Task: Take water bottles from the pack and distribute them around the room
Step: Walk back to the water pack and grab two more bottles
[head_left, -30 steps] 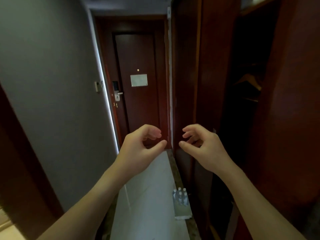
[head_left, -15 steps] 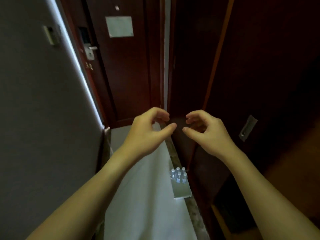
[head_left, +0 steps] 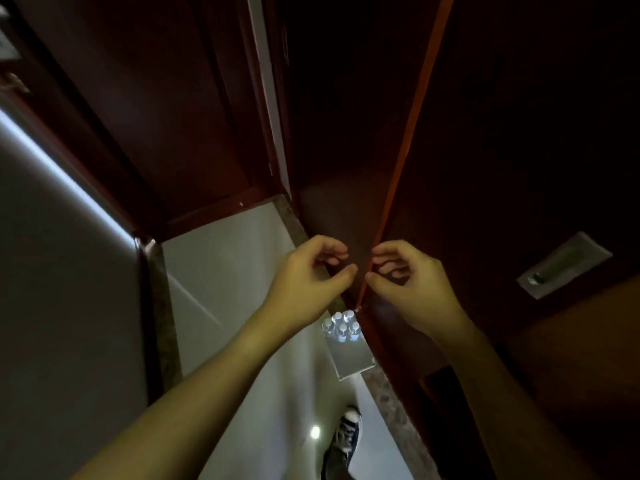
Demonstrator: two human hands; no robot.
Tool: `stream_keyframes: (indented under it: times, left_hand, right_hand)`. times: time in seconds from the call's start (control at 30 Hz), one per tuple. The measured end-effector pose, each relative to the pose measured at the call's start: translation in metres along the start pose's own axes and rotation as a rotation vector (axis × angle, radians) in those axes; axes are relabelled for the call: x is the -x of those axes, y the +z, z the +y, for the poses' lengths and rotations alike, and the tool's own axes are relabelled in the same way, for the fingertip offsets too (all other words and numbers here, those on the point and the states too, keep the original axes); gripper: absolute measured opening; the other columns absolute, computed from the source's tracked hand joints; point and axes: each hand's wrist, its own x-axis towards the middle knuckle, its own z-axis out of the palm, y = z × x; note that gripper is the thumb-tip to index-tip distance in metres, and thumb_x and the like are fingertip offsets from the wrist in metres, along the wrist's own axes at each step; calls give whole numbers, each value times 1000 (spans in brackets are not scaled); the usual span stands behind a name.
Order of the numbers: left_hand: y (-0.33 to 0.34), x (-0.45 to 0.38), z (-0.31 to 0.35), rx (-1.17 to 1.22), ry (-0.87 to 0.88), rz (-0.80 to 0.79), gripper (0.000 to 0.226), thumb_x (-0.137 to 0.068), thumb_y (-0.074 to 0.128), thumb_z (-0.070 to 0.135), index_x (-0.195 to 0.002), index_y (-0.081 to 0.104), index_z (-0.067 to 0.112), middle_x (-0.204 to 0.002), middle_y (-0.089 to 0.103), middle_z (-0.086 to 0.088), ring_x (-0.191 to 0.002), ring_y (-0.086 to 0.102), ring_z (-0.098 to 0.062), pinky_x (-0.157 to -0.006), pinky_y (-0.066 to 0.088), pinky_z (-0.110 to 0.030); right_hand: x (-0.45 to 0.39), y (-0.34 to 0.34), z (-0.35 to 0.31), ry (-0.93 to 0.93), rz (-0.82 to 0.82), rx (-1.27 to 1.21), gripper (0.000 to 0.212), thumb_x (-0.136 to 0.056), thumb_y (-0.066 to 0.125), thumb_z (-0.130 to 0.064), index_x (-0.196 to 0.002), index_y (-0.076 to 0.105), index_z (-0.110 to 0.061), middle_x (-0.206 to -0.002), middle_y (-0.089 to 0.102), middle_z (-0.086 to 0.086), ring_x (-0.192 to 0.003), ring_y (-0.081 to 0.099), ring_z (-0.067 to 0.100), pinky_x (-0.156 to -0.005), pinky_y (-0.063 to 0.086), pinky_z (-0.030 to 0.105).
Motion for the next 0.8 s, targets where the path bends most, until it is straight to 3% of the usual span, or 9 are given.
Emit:
stream_keyframes:
  times: [0.17, 0.27, 0.37, 0.43, 0.6, 0.7, 0.8]
  left_hand:
    - [43, -59, -85, 6, -58, -41, 25, -79, 80, 15, -100, 68, 24, -98, 72, 11, -92, 67, -4, -80, 47, -10]
    - [68, -83, -139, -20, -83, -81, 28, -78, 82, 14, -100, 67, 23, -99, 71, 11, -92, 67, -6, -82, 49, -14]
    - [98, -98, -197, 16, -170, -142, 27, -76, 82, 11, -97, 68, 21, -95, 71, 12, -91, 65, 2, -79, 45, -6]
    - [120, -102, -243, 46, -238, -180, 28, -77, 82, 11, -93, 66, 27, -91, 70, 16, -88, 64, 9, -76, 44, -3]
    - [182, -107, -369, 32, -309, -235, 25, -79, 79, 17, -98, 66, 27, -95, 72, 17, -94, 66, 1, -83, 50, -12]
    - [218, -104, -448, 65, -339, -244, 24, -80, 78, 14, -98, 67, 25, -96, 73, 13, -96, 68, -3, -86, 54, -21]
    - [254, -94, -529, 78, -349, -275, 24, -78, 76, 23, -99, 66, 27, -102, 73, 14, -98, 67, -1, -87, 53, -22]
  right_hand:
    - [-66, 34, 87, 70, -15, 10, 37, -73, 83, -14, -107, 68, -18, -94, 69, -9, -83, 65, -3, -81, 50, 13]
    - [-93, 52, 136, 115, -36, 32, 40, -74, 83, -12, -110, 67, -15, -96, 67, -9, -86, 64, -3, -77, 45, 5]
    - [-108, 79, 194, 201, -42, 91, 38, -76, 83, -20, -111, 67, -16, -99, 70, -6, -90, 66, 7, -79, 49, 13]
    - [-111, 104, 238, 278, -66, 110, 37, -79, 81, -29, -112, 67, -24, -101, 70, -10, -92, 65, 4, -82, 50, 18]
    - [-106, 173, 344, 397, -59, 100, 38, -68, 71, -45, -101, 55, -53, -97, 66, -22, -94, 63, -1, -82, 50, 19]
    - [-104, 214, 413, 463, -66, 107, 46, -66, 65, -54, -110, 58, -42, -100, 66, -21, -96, 62, -3, -85, 53, 26]
    - [-108, 247, 486, 489, -82, 143, 50, -67, 65, -54, -114, 58, -37, -103, 65, -21, -99, 62, -1, -87, 54, 33]
